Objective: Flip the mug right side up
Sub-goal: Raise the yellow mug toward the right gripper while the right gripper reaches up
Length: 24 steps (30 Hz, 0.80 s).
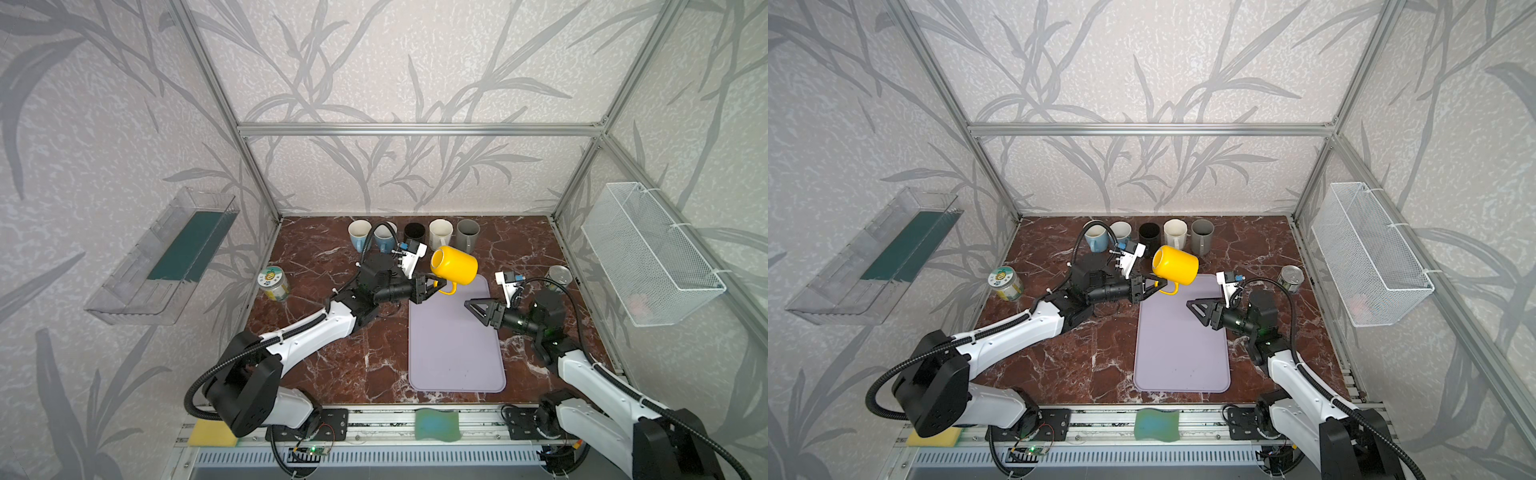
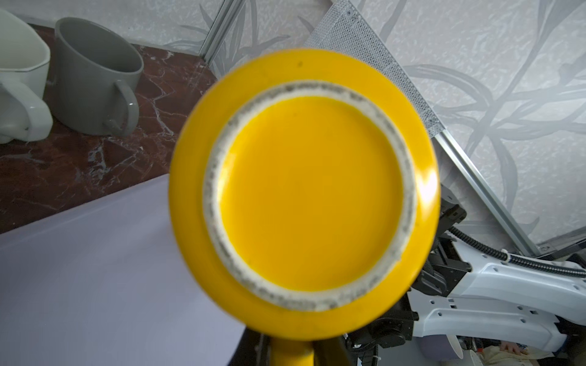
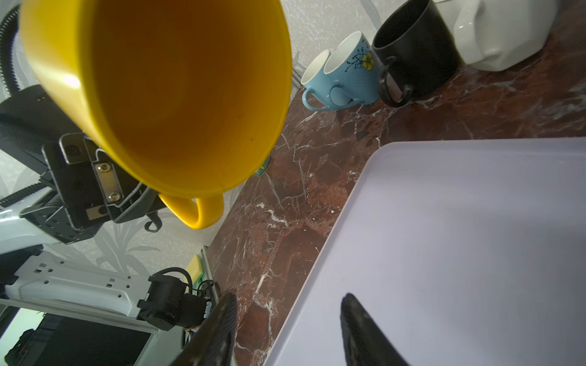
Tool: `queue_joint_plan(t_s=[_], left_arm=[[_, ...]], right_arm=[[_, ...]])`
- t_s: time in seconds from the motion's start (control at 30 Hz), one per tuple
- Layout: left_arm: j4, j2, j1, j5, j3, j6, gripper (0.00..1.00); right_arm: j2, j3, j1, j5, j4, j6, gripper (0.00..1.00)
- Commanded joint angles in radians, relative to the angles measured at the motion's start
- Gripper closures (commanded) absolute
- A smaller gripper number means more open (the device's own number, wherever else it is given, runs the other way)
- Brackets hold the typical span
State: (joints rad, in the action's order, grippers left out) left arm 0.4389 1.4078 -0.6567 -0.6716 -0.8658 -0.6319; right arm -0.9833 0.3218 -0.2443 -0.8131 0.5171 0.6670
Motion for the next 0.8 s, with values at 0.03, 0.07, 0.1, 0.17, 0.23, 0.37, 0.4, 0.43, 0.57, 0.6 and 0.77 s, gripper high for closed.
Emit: queue_joint_plan(t_s=[0.03, 0.07, 0.1, 0.17, 0.23, 0.37, 0.4, 0.43, 0.57, 0.6, 0.77], left_arm=[[0.253, -0.023, 0.012, -0.069, 0.011, -0.069, 1.0], [0.267, -0.023, 0.014, -0.071, 0.014, -0.076, 1.0], [0.281, -0.021, 0.015, -0.071, 0.017, -0.083, 1.0], [0.309, -0.021, 0.02, -0.078, 0.024, -0.092, 1.0], [0.333, -0.019, 0.023, -0.098, 0.025, -0.095, 1.0], [0.369, -0.018, 0.027, -0.109, 0.024, -0.107, 1.0], [0.384, -0.017, 0.028, -0.11, 0.025, -0.115, 1.0], [0.406, -0.019, 0.031, -0.111, 0.03, -0.125, 1.0], [0.471, -0.018, 0.039, -0.115, 0.039, -0.156, 1.0], [0.481, -0.017, 0.041, -0.114, 0.04, -0.159, 1.0], [0.537, -0.004, 0.047, -0.116, 0.041, -0.184, 1.0]], right_arm=[[-0.018, 0.049, -0.031, -0.002, 0.144, 0.071, 0.46], [-0.026, 0.051, -0.035, -0.001, 0.165, 0.083, 0.46], [-0.033, 0.055, -0.04, 0.0, 0.184, 0.095, 0.46], [-0.044, 0.064, -0.048, 0.005, 0.207, 0.109, 0.46], [-0.051, 0.075, -0.053, 0.006, 0.216, 0.117, 0.46], [-0.05, 0.092, -0.059, 0.01, 0.263, 0.137, 0.46], [-0.046, 0.094, -0.059, 0.011, 0.271, 0.144, 0.46], [-0.043, 0.096, -0.06, 0.012, 0.278, 0.15, 0.46], [-0.03, 0.109, -0.062, 0.017, 0.296, 0.163, 0.46], [-0.027, 0.112, -0.062, 0.017, 0.299, 0.167, 0.46], [-0.017, 0.115, -0.068, 0.025, 0.325, 0.19, 0.46]])
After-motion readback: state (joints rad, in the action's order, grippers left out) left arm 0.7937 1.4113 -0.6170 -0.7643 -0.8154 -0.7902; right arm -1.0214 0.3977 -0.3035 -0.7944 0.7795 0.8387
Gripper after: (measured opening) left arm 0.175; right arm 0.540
